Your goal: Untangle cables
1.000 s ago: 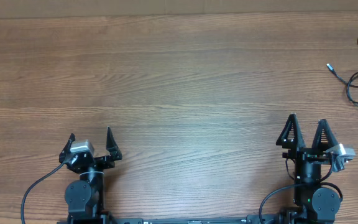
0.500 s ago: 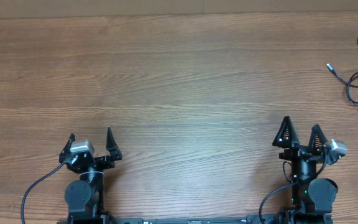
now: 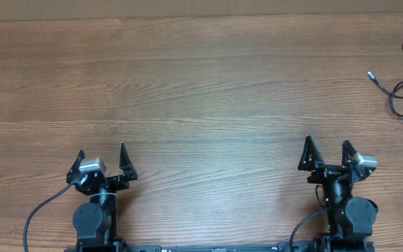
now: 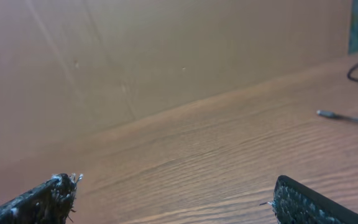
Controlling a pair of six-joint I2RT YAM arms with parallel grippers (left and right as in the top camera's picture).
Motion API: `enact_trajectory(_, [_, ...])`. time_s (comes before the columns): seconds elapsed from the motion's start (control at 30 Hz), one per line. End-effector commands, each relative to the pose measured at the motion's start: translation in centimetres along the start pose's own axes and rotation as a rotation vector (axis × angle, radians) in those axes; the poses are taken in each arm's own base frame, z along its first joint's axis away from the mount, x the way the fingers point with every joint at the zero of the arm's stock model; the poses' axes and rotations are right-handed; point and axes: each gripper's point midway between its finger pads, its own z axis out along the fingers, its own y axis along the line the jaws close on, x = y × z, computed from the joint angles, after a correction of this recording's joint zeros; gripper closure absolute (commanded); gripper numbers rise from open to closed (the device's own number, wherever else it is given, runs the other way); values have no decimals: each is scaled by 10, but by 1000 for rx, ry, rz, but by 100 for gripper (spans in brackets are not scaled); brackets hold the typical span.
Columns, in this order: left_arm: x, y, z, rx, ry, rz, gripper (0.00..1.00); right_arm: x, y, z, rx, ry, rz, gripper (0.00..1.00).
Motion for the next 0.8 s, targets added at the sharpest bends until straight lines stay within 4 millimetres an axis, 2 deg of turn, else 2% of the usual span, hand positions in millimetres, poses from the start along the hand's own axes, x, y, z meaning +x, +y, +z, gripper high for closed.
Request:
enact_trajectory(0.0, [0, 0, 0, 5, -4, 18, 0, 3, 4, 0, -29, 2, -126, 0])
enact_trajectory(0.13, [0, 0, 0, 5, -4, 19, 0, 3, 2, 0, -19, 0, -190, 0])
enact_trajectory(0.43, [0, 0, 0, 5, -4, 19, 0, 2, 0, 0, -4, -3, -192, 0])
enact_trajectory(0.57, [0, 0, 0, 5, -4, 19, 0, 3, 10, 0, -60, 1, -143, 0])
enact_trajectory(0.77, [0, 0, 0, 5, -4, 18, 0, 2, 0, 0, -2, -4, -225, 0])
